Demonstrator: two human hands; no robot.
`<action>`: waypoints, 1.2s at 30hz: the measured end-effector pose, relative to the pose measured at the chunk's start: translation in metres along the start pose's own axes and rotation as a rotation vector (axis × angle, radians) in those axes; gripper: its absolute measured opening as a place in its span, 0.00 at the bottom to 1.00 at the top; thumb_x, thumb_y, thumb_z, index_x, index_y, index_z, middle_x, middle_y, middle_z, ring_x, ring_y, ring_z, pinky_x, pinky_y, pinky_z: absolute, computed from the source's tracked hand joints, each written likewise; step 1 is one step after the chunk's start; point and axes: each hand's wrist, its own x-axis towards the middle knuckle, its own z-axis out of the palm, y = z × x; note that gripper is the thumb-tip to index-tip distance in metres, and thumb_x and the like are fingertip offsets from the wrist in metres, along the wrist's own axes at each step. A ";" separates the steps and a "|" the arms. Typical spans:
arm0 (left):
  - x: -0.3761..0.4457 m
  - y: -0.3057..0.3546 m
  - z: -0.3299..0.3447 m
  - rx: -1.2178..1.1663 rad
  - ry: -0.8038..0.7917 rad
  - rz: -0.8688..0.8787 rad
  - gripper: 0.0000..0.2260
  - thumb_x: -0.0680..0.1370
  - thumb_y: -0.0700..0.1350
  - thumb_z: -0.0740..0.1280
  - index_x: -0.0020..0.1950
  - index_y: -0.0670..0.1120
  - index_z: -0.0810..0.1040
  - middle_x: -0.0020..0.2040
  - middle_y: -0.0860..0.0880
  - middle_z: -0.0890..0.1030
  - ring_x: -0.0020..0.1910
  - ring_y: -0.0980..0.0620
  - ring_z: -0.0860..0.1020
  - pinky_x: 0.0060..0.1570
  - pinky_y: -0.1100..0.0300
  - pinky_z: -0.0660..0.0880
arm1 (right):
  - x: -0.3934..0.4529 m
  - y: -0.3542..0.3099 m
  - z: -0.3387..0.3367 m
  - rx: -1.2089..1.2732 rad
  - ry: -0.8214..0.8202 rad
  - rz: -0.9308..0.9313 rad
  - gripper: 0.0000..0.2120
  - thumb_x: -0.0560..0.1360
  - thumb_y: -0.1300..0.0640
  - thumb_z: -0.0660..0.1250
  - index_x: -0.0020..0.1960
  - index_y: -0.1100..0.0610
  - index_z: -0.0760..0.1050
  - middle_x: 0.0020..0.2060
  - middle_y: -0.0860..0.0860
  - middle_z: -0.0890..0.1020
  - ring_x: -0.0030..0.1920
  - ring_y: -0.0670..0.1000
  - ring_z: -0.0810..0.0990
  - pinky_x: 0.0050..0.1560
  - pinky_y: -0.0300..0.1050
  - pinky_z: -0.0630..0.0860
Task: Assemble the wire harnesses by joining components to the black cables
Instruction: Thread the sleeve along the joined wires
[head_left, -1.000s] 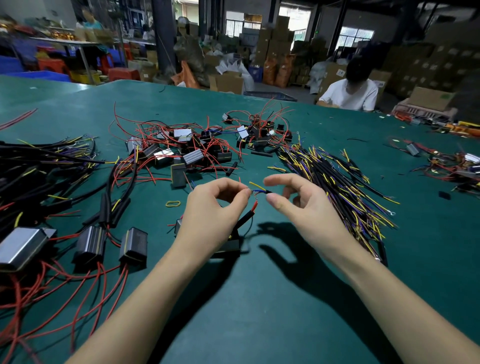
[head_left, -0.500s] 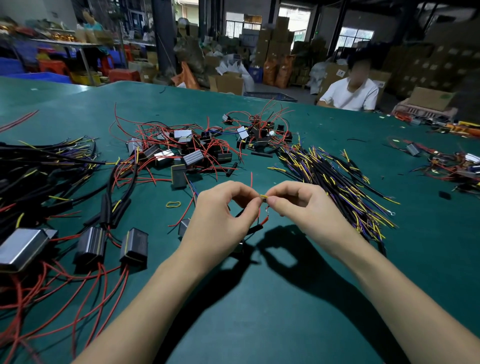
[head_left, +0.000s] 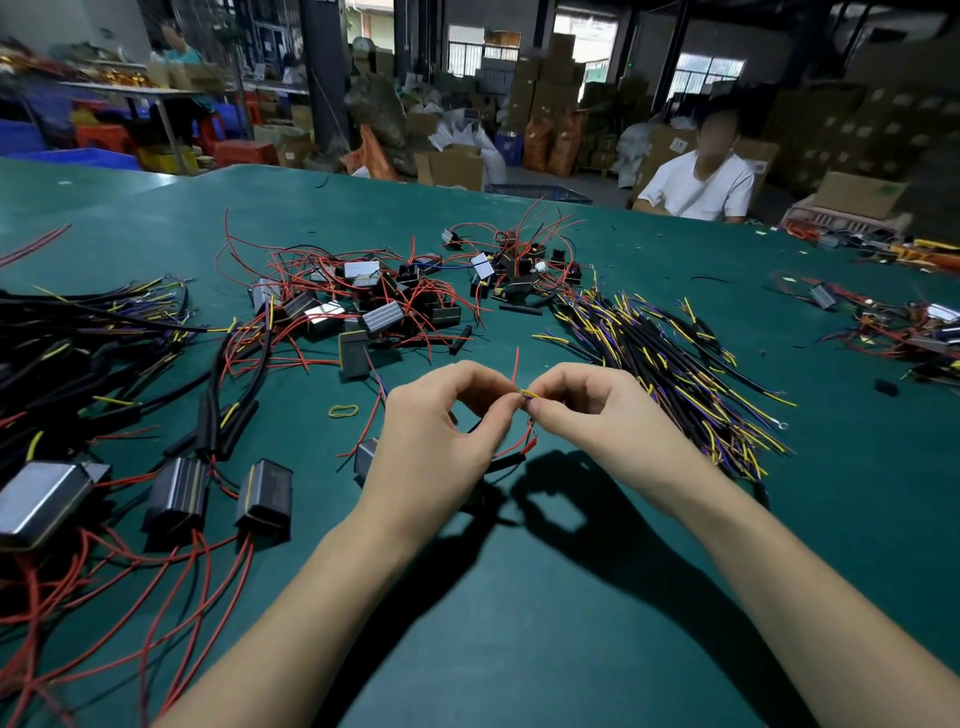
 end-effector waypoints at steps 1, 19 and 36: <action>0.000 0.000 0.000 -0.009 0.000 -0.009 0.03 0.73 0.39 0.72 0.41 0.46 0.82 0.36 0.55 0.82 0.38 0.62 0.77 0.41 0.76 0.66 | 0.000 0.000 0.000 0.000 0.013 -0.006 0.05 0.75 0.62 0.68 0.41 0.55 0.79 0.33 0.48 0.78 0.37 0.48 0.72 0.40 0.41 0.68; 0.004 0.002 -0.006 -0.153 -0.137 -0.203 0.03 0.75 0.41 0.70 0.42 0.44 0.81 0.33 0.54 0.79 0.27 0.65 0.71 0.31 0.72 0.64 | -0.005 0.001 0.006 -0.219 0.147 -0.232 0.04 0.74 0.64 0.69 0.42 0.58 0.79 0.37 0.50 0.77 0.38 0.56 0.76 0.42 0.51 0.73; 0.001 0.002 -0.006 0.089 -0.073 0.051 0.01 0.73 0.41 0.72 0.42 0.45 0.81 0.36 0.53 0.81 0.37 0.56 0.78 0.42 0.59 0.74 | -0.007 -0.004 0.006 -0.114 0.051 -0.031 0.06 0.76 0.61 0.66 0.41 0.55 0.79 0.33 0.51 0.77 0.33 0.46 0.70 0.35 0.39 0.66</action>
